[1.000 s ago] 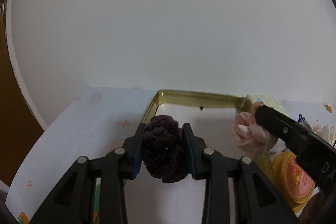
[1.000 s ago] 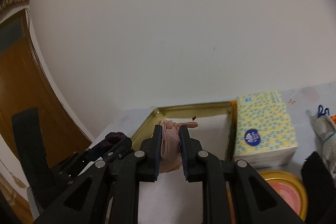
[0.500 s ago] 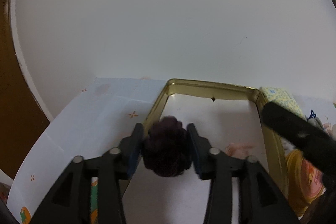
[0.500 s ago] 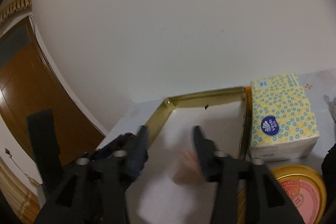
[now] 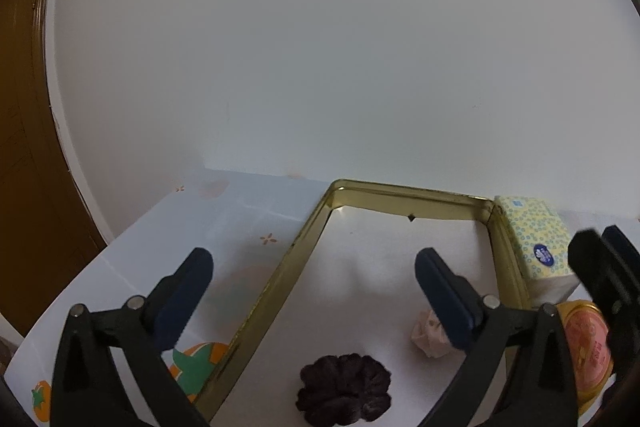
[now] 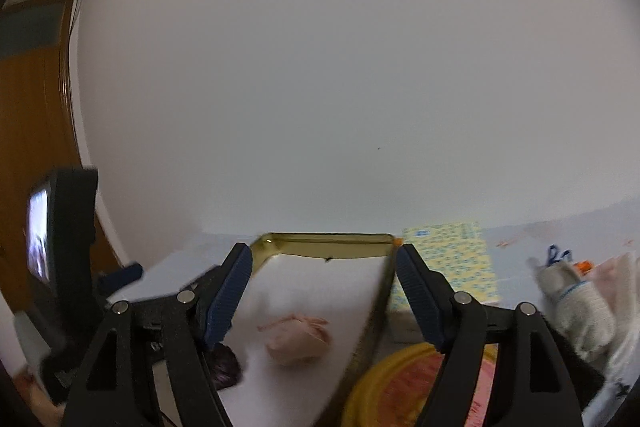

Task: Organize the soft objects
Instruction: 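Withdraw both tools from the tin back toward the soft items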

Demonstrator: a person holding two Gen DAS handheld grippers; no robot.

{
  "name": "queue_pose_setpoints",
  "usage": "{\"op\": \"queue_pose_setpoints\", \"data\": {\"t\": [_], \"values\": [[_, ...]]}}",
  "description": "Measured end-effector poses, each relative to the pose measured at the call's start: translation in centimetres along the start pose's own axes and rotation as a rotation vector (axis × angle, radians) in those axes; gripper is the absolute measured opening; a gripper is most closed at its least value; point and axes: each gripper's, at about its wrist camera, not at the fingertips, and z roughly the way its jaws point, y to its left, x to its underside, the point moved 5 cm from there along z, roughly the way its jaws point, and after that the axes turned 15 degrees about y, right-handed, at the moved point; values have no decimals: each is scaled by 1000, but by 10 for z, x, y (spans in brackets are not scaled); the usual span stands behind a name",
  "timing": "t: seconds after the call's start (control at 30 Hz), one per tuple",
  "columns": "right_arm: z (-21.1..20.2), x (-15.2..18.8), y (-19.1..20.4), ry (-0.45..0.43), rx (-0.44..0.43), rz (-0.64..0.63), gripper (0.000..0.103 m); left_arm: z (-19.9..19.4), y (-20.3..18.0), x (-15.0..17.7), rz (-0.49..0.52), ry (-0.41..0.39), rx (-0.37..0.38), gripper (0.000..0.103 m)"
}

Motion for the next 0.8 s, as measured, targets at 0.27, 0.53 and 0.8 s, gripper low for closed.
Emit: {"op": "queue_pose_setpoints", "data": {"t": [0.27,0.53,0.8], "values": [[-16,7,-10,-1,35,-5,76,-17,-2,8,-54,-89,30,102],[-16,20,-29,76,117,-21,76,-30,-19,21,-53,-137,92,102],[-20,33,-42,126,171,-57,76,-35,-42,36,19,-162,107,102]]}}
